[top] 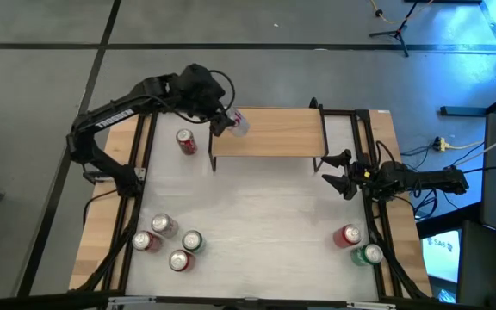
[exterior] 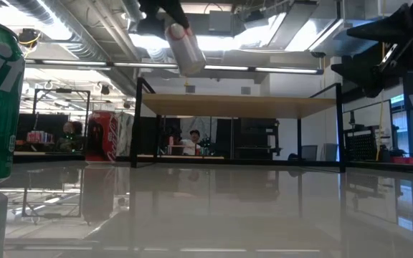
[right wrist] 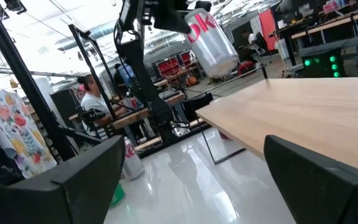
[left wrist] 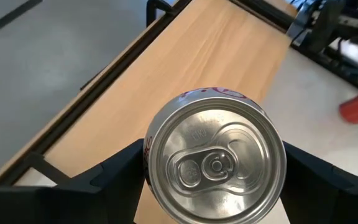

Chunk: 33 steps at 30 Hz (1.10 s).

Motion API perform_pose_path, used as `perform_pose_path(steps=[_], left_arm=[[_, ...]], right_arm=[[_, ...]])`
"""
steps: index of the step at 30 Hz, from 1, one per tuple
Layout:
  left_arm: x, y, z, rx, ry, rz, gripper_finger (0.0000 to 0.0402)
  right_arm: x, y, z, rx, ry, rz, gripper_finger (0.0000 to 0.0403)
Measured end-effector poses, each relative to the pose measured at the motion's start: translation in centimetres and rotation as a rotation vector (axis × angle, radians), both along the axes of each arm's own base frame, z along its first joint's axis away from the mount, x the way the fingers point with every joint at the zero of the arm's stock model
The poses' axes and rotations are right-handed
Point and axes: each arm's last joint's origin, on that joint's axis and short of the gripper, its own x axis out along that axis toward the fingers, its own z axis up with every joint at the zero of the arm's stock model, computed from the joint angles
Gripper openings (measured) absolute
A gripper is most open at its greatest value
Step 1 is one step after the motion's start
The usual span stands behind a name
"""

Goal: Place canned beverage on shelf
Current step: Put the top red-silver soda can on the shelf

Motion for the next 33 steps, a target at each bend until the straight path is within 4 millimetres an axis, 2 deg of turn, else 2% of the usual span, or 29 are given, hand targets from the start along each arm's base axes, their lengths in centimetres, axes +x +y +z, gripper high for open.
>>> perform_pose_path(steps=[5, 14, 20, 33], left_arm=[[0.2, 1.1, -0.4, 0.056, 0.029, -0.029, 0.0285], [-0.7, 5.3, -1.9, 0.107, 0.123, 0.027, 0.0285], [-1.2, 7.4, -2.9, 0.120, 0.181, 0.031, 0.0285], [-2.0, 8.0, -3.5, 0.075, 0.227, -0.015, 0.0285]], right_arm=[[0.0, 0.0, 0.0, 0.000, -0.001, 0.004, 0.0381], [0.0, 0.0, 0.0, 0.000, 0.005, 0.004, 0.0381], [0.0, 0.0, -0.1, -0.001, 0.014, 0.004, 0.0381], [0.0, 0.0, -0.1, -0.001, 0.011, 0.004, 0.0381]])
